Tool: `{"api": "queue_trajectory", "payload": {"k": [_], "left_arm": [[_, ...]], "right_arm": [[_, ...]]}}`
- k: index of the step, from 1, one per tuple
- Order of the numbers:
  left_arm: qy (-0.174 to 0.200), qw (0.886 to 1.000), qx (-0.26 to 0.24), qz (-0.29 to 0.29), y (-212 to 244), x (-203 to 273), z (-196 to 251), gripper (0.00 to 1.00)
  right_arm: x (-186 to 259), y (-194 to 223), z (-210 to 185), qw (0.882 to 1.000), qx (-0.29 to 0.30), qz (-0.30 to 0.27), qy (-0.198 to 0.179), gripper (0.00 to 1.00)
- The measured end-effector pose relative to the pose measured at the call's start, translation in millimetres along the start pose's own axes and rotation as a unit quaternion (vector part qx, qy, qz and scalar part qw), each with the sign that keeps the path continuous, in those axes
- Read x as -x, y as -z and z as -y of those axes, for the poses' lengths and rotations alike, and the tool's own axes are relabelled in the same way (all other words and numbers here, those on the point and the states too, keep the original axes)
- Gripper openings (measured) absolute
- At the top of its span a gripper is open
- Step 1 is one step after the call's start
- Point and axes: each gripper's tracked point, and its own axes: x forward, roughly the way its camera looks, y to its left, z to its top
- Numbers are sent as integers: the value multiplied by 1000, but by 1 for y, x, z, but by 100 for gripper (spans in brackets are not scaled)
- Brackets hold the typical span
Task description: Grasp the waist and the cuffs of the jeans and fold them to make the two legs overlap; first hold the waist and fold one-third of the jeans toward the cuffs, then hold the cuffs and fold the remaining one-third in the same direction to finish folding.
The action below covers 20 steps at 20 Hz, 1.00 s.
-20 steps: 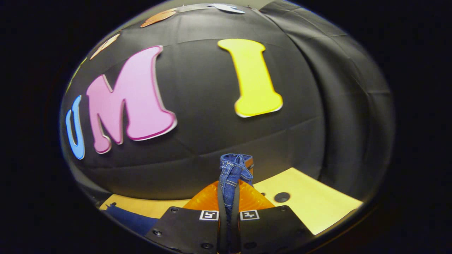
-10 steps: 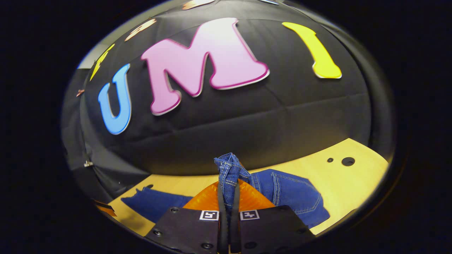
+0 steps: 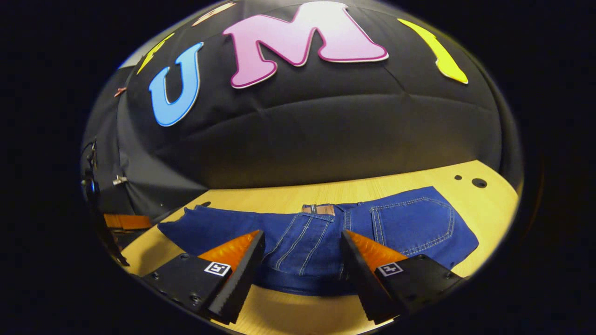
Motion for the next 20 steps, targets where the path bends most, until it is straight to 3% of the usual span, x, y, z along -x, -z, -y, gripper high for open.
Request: {"api": "queue_trajectory", "payload": {"k": [2, 3, 4, 9, 11, 13, 17, 20], "left_arm": [[-30, 999, -6, 10, -10, -14, -33, 96], [-38, 999, -1, 12, -14, -22, -47, 96], [-44, 999, 4, 7, -15, -32, -58, 96], [-84, 996, -2, -31, -7, -83, -101, 97], [-71, 996, 15, -61, 6, -95, -99, 96], [-83, 992, 13, -93, 17, -98, -103, 95], [-80, 989, -48, -118, 21, -103, -92, 81], [-61, 986, -75, -135, 25, -114, -81, 80]], "right_arm": [[9, -1, -4, 1000, 5, 4, -1, 98], [13, -1, -3, 1000, 5, 6, 0, 89], [15, -1, -3, 1000, 3, 7, 1, 98], [32, 5, 5, 1000, 14, -1, 13, 97], [34, 14, 6, 1000, 26, -12, 5, 97], [38, 33, 16, 999, 28, -44, 13, 97], [46, 42, 15, 999, -15, -50, 13, 98], [51, 47, 12, 998, -8, -57, 10, 98]]}}
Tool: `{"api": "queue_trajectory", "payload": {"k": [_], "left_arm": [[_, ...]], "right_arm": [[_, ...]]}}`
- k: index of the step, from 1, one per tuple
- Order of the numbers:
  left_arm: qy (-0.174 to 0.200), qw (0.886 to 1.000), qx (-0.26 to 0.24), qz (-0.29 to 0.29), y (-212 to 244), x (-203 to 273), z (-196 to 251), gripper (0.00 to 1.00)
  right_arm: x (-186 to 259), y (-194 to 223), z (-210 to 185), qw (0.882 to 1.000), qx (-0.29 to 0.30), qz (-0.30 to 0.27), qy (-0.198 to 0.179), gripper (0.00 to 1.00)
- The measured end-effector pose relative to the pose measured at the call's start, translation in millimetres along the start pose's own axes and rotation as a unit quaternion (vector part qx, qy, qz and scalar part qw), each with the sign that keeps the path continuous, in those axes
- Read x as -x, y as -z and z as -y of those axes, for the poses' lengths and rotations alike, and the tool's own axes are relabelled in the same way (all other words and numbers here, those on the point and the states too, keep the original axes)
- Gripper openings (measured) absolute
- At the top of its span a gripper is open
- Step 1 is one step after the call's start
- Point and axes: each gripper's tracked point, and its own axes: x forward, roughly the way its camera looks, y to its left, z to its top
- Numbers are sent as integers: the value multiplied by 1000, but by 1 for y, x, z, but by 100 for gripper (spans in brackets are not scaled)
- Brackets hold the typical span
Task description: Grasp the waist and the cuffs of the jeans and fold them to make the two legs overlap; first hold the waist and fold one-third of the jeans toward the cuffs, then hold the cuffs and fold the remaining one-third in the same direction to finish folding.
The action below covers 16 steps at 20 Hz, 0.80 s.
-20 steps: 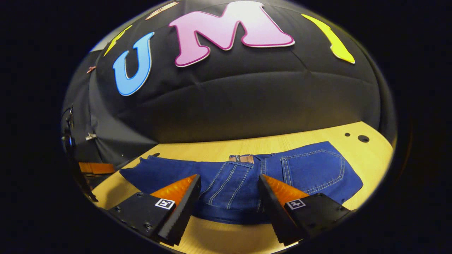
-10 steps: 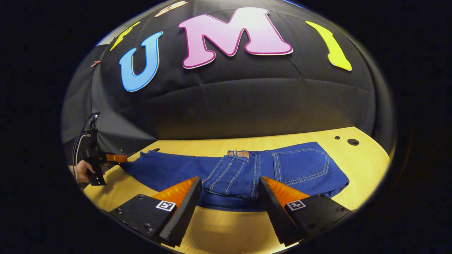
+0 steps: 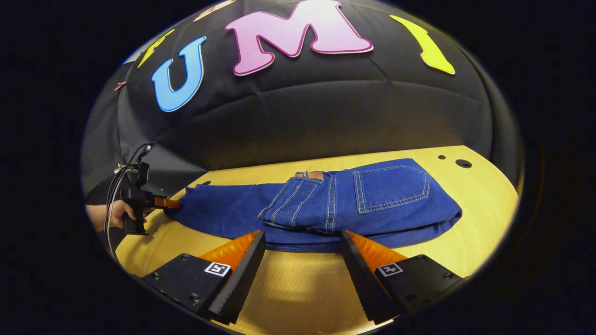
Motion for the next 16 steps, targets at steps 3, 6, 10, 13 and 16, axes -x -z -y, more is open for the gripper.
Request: {"api": "queue_trajectory", "payload": {"k": [3, 6, 10, 13, 16], "left_arm": [[30, 999, 36, 12, 0, 2, 13, 36], [49, 998, 44, 7, 0, 2, 15, 26], [44, 997, 66, 8, -3, 2, 15, 11], [37, 995, 86, 18, -16, 9, 17, 7], [55, 991, 95, 74, -52, 43, 28, 6]], "right_arm": [[2, 6, 2, 1000, 4, -8, -3, 98], [3, 9, 8, 1000, 2, -12, 2, 98], [6, 3, 19, 1000, 0, -8, 14, 98], [15, -8, 31, 1000, 8, 2, 23, 98], [29, -16, 50, 999, 23, 12, 42, 98]]}}
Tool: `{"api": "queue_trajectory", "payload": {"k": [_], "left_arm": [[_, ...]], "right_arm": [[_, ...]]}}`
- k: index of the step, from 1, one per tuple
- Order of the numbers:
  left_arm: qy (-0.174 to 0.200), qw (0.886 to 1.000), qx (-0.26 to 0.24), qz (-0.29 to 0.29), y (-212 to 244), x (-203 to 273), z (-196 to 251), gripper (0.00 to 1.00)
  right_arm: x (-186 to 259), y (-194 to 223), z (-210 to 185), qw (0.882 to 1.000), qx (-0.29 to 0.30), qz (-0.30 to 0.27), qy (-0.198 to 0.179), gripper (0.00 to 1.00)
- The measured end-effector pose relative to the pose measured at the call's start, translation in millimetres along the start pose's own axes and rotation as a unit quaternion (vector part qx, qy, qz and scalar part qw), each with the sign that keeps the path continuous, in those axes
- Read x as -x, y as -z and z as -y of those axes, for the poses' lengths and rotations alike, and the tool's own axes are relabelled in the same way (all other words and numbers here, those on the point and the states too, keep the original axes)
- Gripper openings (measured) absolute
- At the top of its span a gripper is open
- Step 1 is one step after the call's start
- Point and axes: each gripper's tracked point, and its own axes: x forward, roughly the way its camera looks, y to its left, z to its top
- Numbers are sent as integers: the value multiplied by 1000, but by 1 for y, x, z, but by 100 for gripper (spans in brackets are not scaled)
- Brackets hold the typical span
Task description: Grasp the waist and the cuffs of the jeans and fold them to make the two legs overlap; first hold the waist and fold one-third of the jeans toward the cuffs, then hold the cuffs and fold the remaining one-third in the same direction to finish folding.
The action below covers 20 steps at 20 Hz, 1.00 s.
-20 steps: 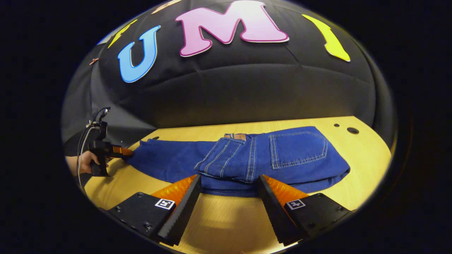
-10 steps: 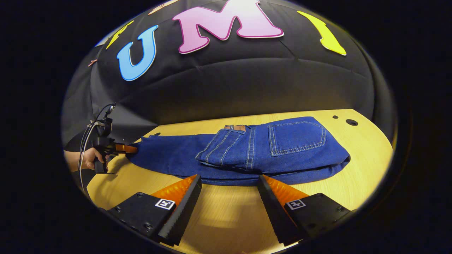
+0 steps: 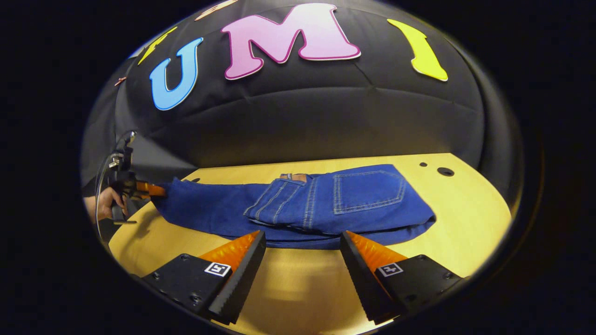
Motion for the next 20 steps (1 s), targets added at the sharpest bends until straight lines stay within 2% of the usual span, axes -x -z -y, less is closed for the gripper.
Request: {"api": "queue_trajectory", "payload": {"k": [5, 9, 11, 13, 16, 20], "left_arm": [[57, 996, -47, 47, -51, 74, 74, 7], [98, 991, -76, 51, -73, 108, 158, 6], [121, 987, -95, 50, -68, 113, 220, 6], [146, 981, -117, 48, -64, 116, 277, 6], [204, 972, -115, 35, -52, 125, 363, 6], [269, 956, -113, -15, 8, 119, 459, 6]], "right_arm": [[20, -7, 47, 999, -2, 4, 40, 98], [34, -19, 85, 997, -17, 13, 70, 98], [42, -22, 107, 996, -9, 11, 83, 97], [53, -29, 138, 994, 4, 13, 111, 97], [68, -39, 174, 989, -20, 29, 141, 98], [93, -33, 212, 983, -44, 29, 175, 97]]}}
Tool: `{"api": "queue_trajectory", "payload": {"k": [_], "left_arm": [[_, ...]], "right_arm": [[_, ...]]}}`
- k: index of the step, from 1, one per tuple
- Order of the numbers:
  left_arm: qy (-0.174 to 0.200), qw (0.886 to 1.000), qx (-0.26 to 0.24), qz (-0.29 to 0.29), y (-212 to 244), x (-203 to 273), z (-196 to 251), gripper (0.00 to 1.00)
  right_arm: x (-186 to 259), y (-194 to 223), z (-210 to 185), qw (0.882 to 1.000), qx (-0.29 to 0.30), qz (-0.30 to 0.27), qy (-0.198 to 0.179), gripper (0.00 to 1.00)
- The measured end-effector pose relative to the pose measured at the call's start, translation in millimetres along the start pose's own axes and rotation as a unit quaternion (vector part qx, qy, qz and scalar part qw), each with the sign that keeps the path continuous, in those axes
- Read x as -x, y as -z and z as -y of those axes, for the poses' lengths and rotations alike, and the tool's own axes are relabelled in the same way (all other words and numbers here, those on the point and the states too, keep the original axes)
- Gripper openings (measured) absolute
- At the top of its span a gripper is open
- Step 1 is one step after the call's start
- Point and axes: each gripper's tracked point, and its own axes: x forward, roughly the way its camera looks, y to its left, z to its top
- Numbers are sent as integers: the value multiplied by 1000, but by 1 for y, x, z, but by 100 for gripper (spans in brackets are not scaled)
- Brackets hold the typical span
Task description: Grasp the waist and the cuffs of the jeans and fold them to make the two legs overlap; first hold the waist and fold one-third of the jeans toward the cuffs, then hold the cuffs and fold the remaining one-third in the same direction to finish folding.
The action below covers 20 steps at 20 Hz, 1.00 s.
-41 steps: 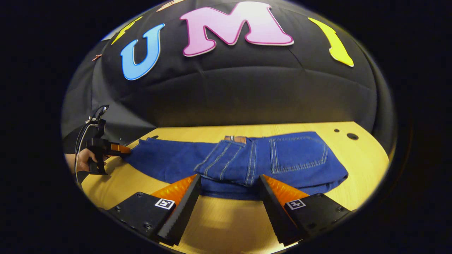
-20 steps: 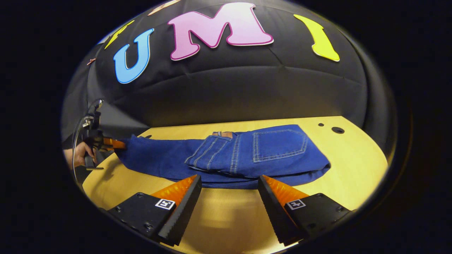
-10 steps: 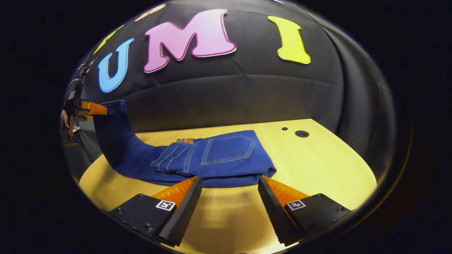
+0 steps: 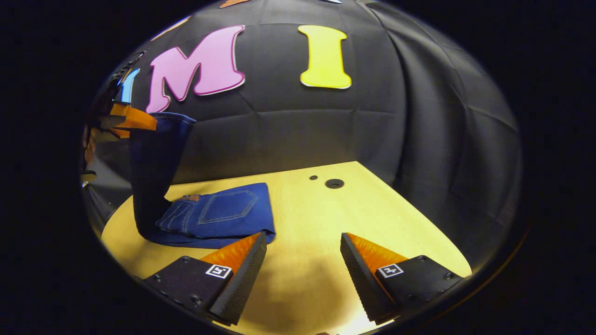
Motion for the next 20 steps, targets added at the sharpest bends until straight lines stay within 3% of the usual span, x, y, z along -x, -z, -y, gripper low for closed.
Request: {"api": "queue_trajectory", "payload": {"k": [3, 7, 8, 10, 12, 13, 17, 20], "left_arm": [[26, 999, -9, -30, 49, -47, 37, 7], [31, 996, -40, -74, 113, -94, 66, 16], [33, 995, -41, -80, 122, -98, 72, 19], [39, 995, -42, -75, 123, -93, 85, 37], [47, 996, -53, -56, 106, -71, 88, 75], [47, 996, -58, -41, 94, -55, 86, 84], [27, 997, -65, 35, 41, 40, 59, 96], [-11, 993, -68, 94, 8, 124, 31, 95]], "right_arm": [[10, 10, 17, 1000, -16, -14, 8, 97], [10, 12, 18, 1000, -13, -24, 12, 97], [13, 11, 17, 999, -16, -28, 5, 97], [21, 7, 17, 999, -24, -36, -5, 97], [37, -11, 14, 999, -26, -19, -11, 97], [49, -22, 13, 1000, -24, -10, -14, 97], [84, -73, 0, 999, -8, 25, -25, 97], [118, -110, -17, 997, 13, 59, -37, 97]]}}
